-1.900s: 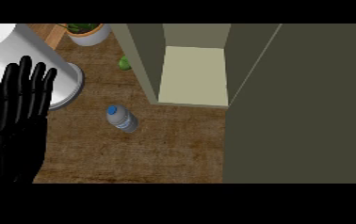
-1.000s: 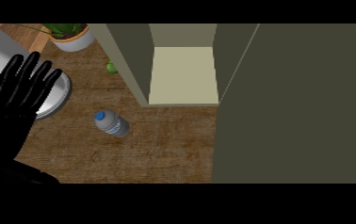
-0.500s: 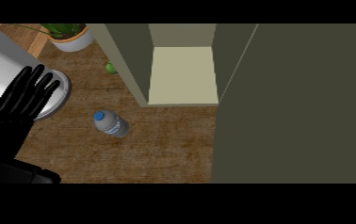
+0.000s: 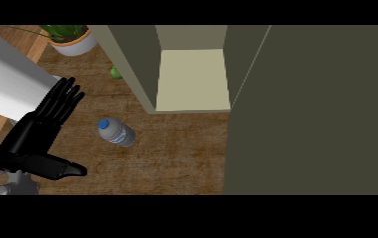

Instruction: Pick up the bottled water, place it into the cabinet and close the cabinet

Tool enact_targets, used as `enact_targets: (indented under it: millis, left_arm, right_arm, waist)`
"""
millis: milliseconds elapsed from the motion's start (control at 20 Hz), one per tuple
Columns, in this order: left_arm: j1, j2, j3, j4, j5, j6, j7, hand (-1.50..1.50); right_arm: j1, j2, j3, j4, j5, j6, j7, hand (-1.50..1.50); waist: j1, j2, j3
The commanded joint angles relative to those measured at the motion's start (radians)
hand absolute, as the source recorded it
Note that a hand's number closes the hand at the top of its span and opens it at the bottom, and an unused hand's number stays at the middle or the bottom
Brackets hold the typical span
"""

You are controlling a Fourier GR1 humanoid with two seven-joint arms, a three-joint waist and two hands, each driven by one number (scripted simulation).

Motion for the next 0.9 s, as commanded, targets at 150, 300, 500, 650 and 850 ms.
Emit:
enact_targets:
  millis: [150,300,500,650,850]
  left_arm:
    - [-0.052,-0.009,0.009,0.310,-0.028,-0.089,-0.131,-1.50]
    - [-0.140,-0.010,0.013,0.506,-0.098,-0.086,-0.228,-1.50]
    - [-0.214,-0.018,0.016,0.645,-0.157,-0.053,-0.312,-1.50]
    - [-0.212,-0.060,-0.022,0.745,-0.203,-0.070,-0.409,-1.50]
    - [-0.257,-0.036,-0.013,0.913,-0.228,-0.134,-0.526,-1.50]
  right_arm:
    - [0.124,-0.008,0.090,-0.152,0.082,0.000,-0.016,-1.50]
    - [0.151,-0.030,0.048,-0.148,0.042,0.019,-0.057,-1.50]
    - [0.211,-0.041,0.088,-0.168,0.072,0.023,-0.087,-1.50]
    - [0.216,-0.055,0.099,-0.222,0.052,0.006,-0.046,-1.50]
    - [0.253,-0.074,0.077,-0.178,0.061,0.018,-0.124,-1.50]
  waist:
    - [-0.004,0.001,-0.001]
    - [-0.016,0.003,-0.001]
    - [-0.015,0.001,-0.001]
    - [-0.017,0.005,-0.003]
    - [-0.022,0.006,-0.003]
